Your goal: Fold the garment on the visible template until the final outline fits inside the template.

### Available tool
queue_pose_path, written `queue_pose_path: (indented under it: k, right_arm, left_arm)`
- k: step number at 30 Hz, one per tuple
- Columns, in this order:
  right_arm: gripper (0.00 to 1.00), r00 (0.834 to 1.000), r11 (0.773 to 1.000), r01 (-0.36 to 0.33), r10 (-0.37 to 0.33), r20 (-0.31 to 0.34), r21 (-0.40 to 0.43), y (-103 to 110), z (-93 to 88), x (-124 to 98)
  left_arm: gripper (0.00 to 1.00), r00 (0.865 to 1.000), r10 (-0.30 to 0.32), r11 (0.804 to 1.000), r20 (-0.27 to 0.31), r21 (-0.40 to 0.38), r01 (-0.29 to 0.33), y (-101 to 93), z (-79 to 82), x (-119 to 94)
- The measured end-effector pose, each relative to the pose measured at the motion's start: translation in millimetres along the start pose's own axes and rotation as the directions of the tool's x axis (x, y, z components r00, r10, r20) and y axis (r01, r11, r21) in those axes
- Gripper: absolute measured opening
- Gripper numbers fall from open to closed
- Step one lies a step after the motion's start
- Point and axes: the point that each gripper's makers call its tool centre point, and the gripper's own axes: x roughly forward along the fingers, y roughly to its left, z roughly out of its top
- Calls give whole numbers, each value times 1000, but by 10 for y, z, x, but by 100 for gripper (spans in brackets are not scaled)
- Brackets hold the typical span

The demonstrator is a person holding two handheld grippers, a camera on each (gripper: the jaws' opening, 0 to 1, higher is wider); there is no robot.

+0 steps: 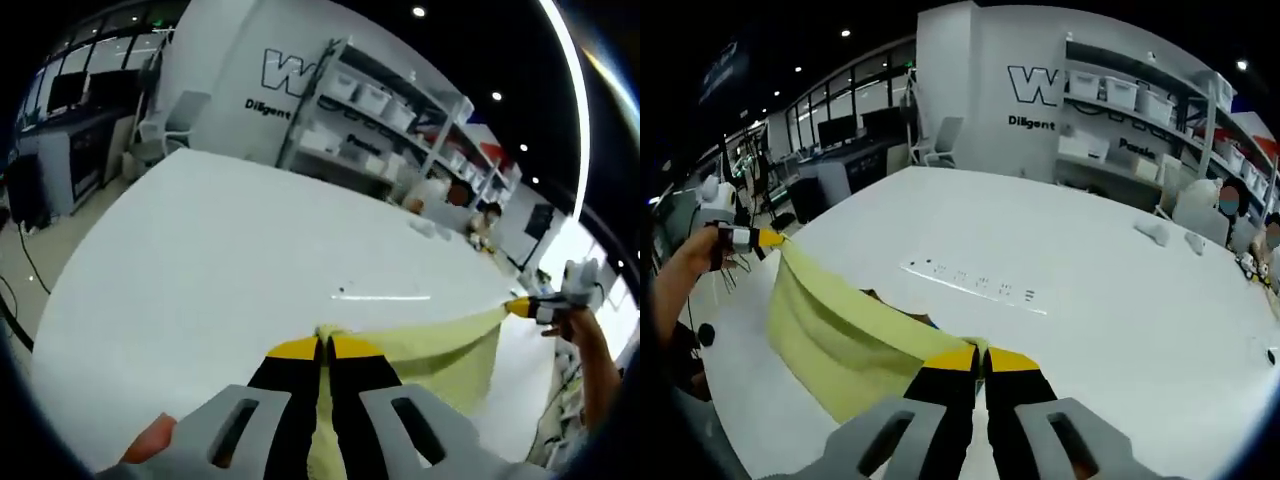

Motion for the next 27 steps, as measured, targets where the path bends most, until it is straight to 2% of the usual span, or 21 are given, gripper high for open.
queue_pose_path:
  k: [9, 19, 27]
  right_arm:
    - [0, 1000, 1000, -3, 3, 1, 19, -40, -90, 207]
    - [0, 1000, 999, 2, -2, -20, 35, -73, -271, 424]
    - [0, 999, 999, 5, -4, -32, 42, -100, -370, 578]
  left_arm:
    - [0, 1000, 15, 1000, -6, -12, -15, 117, -65, 182]
    - [0, 999, 30, 999, -17, -29, -30, 252, -227, 426]
    - [0, 999, 33, 999, -23, -28, -33, 330, -297, 556]
